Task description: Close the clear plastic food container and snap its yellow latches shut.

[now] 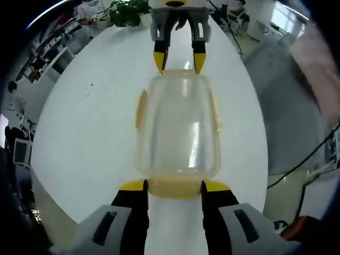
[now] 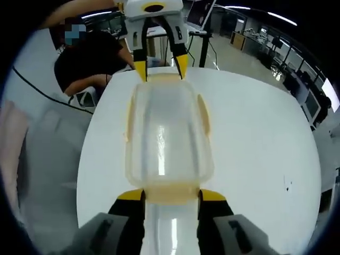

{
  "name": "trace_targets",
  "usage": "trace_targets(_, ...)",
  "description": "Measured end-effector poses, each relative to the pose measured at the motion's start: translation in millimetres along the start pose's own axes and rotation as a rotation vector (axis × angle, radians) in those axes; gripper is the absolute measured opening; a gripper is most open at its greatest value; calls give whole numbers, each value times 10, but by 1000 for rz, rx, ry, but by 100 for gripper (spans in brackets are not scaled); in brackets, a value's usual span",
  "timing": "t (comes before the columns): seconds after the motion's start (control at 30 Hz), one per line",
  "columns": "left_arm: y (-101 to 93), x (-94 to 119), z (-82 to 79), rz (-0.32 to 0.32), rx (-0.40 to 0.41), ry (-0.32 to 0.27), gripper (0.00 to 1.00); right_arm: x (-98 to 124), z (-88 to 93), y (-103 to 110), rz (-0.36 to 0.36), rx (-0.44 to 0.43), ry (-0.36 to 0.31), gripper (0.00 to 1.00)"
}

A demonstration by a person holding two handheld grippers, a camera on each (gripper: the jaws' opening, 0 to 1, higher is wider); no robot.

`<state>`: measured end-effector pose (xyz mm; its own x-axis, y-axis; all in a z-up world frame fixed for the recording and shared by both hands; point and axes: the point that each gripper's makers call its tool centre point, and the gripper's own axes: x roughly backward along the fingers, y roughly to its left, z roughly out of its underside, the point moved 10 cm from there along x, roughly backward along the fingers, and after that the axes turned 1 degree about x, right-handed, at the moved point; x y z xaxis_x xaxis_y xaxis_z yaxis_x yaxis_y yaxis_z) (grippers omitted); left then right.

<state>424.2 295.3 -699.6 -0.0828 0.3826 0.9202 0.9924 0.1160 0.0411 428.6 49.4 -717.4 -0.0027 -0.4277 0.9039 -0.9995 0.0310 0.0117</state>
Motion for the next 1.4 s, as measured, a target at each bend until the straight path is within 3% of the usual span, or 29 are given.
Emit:
trace_targets(1.1, 18, -403, -971, -12, -79, -32, 36, 419, 866, -73, 56, -43, 111, 35)
trace_targets(1.4, 32, -516, -1142, 9, -107, -37, 36, 475, 1038, -55, 55, -63, 123, 35)
